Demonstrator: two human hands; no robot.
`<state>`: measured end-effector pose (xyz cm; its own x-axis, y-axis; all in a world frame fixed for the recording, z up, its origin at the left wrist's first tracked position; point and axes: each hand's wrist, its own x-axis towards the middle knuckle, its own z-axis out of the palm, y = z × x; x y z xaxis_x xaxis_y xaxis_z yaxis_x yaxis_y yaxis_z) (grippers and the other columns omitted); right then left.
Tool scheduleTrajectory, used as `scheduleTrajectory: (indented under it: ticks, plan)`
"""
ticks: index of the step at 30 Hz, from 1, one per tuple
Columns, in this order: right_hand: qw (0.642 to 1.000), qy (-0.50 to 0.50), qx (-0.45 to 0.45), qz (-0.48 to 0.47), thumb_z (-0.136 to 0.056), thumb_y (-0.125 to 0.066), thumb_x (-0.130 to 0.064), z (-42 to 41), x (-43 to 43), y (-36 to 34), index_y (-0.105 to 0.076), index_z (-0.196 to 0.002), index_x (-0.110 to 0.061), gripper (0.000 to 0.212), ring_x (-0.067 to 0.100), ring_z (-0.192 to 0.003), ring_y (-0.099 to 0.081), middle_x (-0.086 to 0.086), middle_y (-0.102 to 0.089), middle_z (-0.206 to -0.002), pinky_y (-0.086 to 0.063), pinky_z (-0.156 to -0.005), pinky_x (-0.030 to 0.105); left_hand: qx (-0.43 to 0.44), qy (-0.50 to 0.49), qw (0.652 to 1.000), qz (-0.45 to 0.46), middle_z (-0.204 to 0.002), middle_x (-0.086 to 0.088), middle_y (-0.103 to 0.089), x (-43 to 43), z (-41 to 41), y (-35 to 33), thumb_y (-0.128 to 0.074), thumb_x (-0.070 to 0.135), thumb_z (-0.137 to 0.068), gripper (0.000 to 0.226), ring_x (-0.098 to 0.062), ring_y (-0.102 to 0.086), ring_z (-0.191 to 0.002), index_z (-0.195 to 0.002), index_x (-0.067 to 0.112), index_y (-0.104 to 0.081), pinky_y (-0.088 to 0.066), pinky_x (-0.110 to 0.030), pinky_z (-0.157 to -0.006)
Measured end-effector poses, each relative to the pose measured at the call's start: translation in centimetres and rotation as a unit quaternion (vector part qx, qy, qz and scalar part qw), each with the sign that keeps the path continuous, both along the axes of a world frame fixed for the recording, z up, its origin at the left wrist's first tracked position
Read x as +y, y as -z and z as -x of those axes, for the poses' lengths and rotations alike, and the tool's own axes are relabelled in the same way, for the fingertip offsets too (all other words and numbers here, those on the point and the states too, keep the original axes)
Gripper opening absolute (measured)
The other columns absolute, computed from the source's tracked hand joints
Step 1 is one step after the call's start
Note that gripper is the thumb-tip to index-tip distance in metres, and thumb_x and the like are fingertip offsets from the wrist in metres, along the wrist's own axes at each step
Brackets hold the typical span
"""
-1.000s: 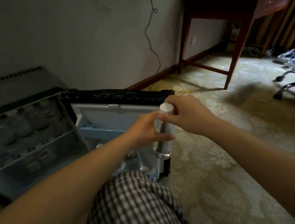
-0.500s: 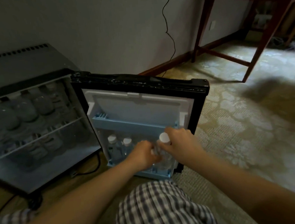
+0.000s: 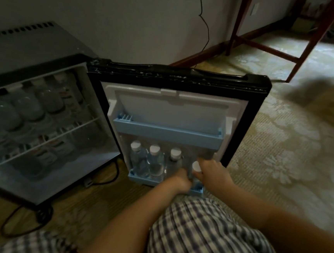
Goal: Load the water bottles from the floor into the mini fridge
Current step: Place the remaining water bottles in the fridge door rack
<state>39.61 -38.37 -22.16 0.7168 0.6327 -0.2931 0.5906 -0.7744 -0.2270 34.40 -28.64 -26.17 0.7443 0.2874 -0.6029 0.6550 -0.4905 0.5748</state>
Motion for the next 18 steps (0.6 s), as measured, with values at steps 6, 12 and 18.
scheduleTrajectory:
  ticks: [6, 12, 18]
  plan:
    - [0.998, 0.018, 0.048, -0.027, -0.094, -0.05, -0.022, -0.2, 1.1, 0.1, -0.049, -0.123, -0.005, 0.034, 0.036, -0.115, -0.054, 0.02, -0.057, -0.124, -0.047, -0.089, 0.04, 0.008, 0.009, 1.0, -0.001, -0.137, -0.016, -0.049, 0.3, 0.8, -1.0, -0.044, 0.017, -0.096, 0.039, -0.033, -0.048, -0.123, -0.133, 0.004, -0.046, -0.038, -0.037, -0.105]
    - [0.998, -0.01, 0.053, 0.03, -0.094, -0.047, -0.017, -0.4, 1.2, -2.8, -0.052, -0.123, -0.006, 0.032, 0.036, -0.115, -0.055, 0.02, -0.056, -0.126, -0.048, -0.092, 0.04, -0.014, 0.02, 1.0, -0.004, -0.127, -0.019, -0.054, 1.7, 2.4, -4.9, -0.039, 0.022, -0.098, 0.034, -0.033, -0.05, -0.119, -0.122, 0.004, -0.054, -0.039, -0.033, -0.093]
    - [0.993, -0.1, 0.051, 0.022, -0.094, -0.05, -0.014, 1.1, 1.3, -7.6, -0.056, -0.124, -0.002, 0.033, 0.032, -0.099, -0.063, 0.019, -0.062, -0.117, -0.052, -0.089, 0.043, -0.052, 0.002, 0.996, -0.067, -0.094, -0.011, -0.05, 3.4, 5.8, -9.8, -0.04, 0.031, -0.098, 0.026, -0.021, -0.048, -0.086, -0.096, 0.01, -0.056, -0.036, -0.029, -0.075]
